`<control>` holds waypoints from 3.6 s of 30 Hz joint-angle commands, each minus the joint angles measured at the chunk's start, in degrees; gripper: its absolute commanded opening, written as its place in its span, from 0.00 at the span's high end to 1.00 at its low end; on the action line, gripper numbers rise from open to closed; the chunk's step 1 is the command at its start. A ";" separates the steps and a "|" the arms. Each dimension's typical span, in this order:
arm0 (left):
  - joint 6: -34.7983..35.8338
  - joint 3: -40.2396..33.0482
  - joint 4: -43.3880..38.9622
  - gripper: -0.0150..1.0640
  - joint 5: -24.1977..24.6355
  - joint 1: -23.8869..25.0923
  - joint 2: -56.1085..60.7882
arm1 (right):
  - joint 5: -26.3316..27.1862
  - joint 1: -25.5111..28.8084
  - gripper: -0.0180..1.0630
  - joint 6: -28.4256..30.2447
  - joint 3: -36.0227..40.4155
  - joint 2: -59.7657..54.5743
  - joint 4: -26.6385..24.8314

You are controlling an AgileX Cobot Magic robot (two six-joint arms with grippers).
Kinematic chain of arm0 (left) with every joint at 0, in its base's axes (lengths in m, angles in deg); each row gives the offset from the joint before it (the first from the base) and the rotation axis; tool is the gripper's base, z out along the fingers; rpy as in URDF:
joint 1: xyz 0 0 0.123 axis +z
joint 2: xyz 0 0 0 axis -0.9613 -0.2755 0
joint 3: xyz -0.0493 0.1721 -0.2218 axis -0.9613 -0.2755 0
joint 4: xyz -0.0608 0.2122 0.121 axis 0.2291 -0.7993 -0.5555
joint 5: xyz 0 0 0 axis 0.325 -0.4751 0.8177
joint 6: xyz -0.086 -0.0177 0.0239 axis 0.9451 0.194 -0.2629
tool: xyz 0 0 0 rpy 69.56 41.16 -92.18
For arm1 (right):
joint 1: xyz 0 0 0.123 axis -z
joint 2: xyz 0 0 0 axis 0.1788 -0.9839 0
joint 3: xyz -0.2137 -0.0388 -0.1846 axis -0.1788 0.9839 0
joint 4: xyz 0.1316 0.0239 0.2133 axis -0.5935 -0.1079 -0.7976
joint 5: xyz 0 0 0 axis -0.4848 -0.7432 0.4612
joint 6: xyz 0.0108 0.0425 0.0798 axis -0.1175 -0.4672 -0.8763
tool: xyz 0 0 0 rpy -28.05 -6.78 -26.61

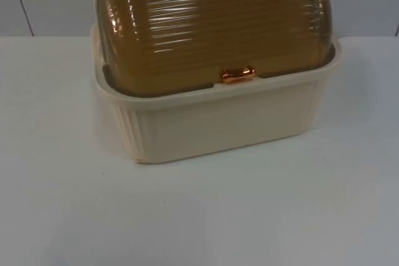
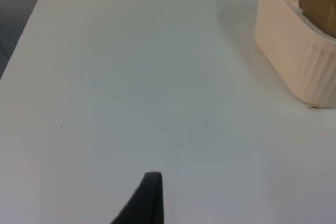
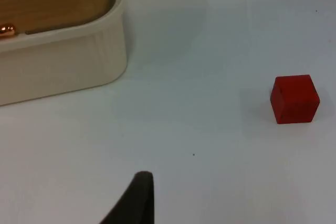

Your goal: Open the box lid with the left hand, place the block into the box with the right hand, then close the box lid with the left hand.

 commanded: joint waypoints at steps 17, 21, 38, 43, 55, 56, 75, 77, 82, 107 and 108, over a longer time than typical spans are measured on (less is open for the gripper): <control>0.00 -0.24 -0.25 0.04 -0.68 -0.22 0.18 | 1.87 -0.15 0.01 -0.23 0.02 0.11 0.21; 0.00 -0.24 -0.25 0.04 -0.68 -0.22 0.18 | 1.87 -0.15 0.01 -0.23 0.02 0.11 0.21; 0.00 -0.24 -0.25 0.04 -0.68 -0.22 0.18 | 1.75 -0.15 0.01 -0.55 0.02 0.11 0.12; -0.80 -0.24 0.03 0.04 -0.68 -0.14 0.18 | 1.75 -0.15 0.01 -0.65 0.02 0.11 0.12; 0.00 0.45 -0.46 0.04 -1.61 -0.14 -3.70 | 2.86 -0.15 0.01 -1.78 -0.63 -3.23 2.48; 0.00 1.13 -1.07 0.04 -2.65 -0.14 -4.57 | 3.43 -0.15 0.01 -1.78 -1.32 -4.45 2.65; 2.41 9.32 -3.47 0.04 -28.02 -0.14 -29.75 | 21.35 -0.15 0.01 -4.75 -15.32 -32.92 9.01; 2.41 9.89 -3.47 0.04 -29.35 -0.14 -31.65 | 22.13 -0.15 0.01 -4.86 -16.66 -34.43 9.01; 2.41 15.42 -3.34 0.04 -31.17 -0.14 -40.47 | 22.89 -0.15 0.01 -4.97 -21.98 -39.20 9.01; -7.48 24.38 -3.20 0.04 -31.75 -23.22 -64.20 | 22.72 -0.15 0.01 -4.97 -23.66 -44.29 15.02; -8.51 24.38 -3.33 0.04 -32.46 -25.21 -65.20 | 22.58 -0.15 0.01 -4.97 -23.66 -44.29 15.02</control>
